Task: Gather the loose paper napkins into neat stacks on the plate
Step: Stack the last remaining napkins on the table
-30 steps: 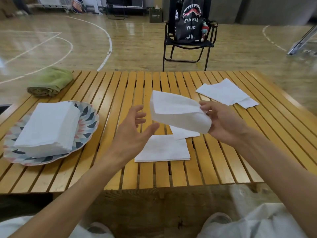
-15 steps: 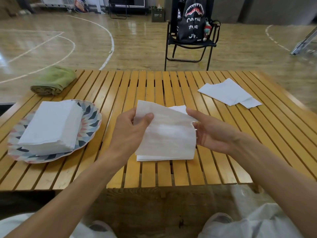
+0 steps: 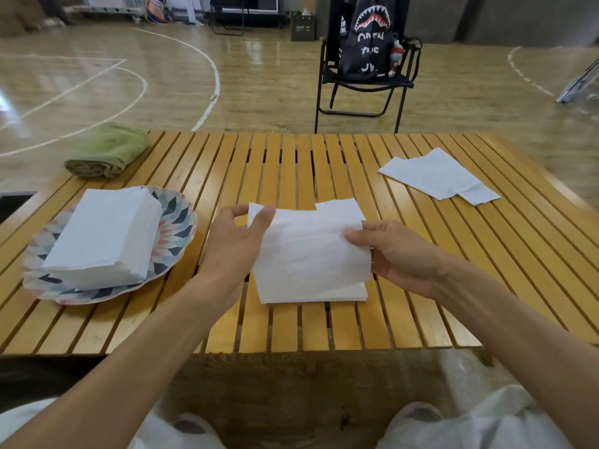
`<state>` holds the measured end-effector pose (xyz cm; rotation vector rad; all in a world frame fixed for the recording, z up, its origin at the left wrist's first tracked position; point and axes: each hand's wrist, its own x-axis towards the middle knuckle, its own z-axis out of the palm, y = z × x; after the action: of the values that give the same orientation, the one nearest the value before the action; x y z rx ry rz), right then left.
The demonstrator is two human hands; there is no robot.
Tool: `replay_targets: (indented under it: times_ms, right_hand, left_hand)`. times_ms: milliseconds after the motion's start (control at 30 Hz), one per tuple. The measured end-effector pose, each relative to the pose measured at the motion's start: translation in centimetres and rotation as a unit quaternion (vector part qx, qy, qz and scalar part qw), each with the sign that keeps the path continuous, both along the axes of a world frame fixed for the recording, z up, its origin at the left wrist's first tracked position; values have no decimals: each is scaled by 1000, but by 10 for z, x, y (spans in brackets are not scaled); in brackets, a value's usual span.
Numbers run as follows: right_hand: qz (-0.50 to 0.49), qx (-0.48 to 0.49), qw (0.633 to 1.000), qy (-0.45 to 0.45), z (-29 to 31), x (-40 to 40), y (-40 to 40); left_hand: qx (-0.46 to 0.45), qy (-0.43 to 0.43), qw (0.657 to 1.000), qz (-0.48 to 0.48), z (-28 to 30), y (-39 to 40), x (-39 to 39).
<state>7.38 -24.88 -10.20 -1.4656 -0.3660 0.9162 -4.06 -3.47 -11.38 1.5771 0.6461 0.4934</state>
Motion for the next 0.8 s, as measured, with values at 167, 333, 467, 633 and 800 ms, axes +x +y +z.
replay_targets:
  times_ms: [167,333,467,633,800]
  right_hand:
    - [-22,35,999,3,0,3,0]
    - [-40,77,996,23,3,3,-1]
    - [-34,107,992,57,6,3,-3]
    - [-46,101,994,22,5,5,-4]
    - [-86,69,989,-102,6,1,-2]
  left_hand:
    - [93,-53,990,-87,3,2,-6]
    - [234,-57,963,-121,9,-1,-11]
    - [271,-63,953,-119,10,-3,-12]
    - [305,-64,944,-109,11,-4,-12]
    - [317,-80,942,-81,12,-4,-12]
